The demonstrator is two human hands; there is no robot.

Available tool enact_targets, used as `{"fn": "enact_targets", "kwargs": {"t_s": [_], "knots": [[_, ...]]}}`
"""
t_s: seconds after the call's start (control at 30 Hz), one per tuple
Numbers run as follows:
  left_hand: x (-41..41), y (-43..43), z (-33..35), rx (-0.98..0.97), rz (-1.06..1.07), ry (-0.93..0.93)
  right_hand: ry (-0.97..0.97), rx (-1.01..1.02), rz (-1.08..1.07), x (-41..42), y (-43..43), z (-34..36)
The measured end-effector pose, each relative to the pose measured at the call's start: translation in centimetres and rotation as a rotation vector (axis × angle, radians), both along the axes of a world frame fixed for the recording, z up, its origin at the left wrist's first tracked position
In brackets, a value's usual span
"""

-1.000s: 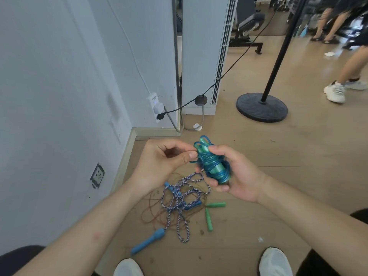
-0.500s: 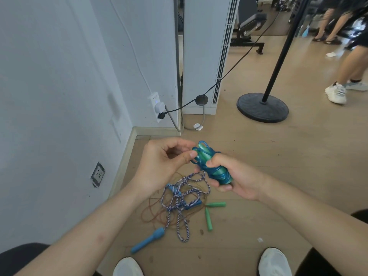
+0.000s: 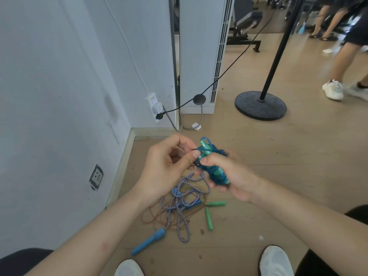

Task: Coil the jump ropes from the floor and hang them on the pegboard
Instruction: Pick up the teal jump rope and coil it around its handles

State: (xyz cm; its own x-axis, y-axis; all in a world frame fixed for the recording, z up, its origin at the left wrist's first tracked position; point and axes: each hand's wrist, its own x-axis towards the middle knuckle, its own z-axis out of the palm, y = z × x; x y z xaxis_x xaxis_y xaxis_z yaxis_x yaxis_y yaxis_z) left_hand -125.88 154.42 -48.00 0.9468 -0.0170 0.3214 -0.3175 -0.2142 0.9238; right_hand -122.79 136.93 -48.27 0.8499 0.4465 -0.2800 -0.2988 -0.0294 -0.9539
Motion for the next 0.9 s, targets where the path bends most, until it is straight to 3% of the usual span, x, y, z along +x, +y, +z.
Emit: {"fn": "enact_targets", "kwargs": {"t_s": [0.4,0.57,0.73,0.9], "knots": [[-0.2,0.7,0.6,-0.209,-0.128,0.129,-0.024,-0.026,0.224,0.3,-0.9,0.7],[-0.3,0.7,0.6,-0.15,-0.075,0.078,-0.014,0.003,0.277,0.1,-1.1,0.9],[-0.6,0.0,-0.1,-0.039,-0.116,-0.067,0.099,0.156,0.27,0.2,-1.1,1.2],[-0.6,-0.6,0.1,-0.094,-0.032,-0.007,0.022,0.105,0.209,0.6,-1.2,1.1]]}}
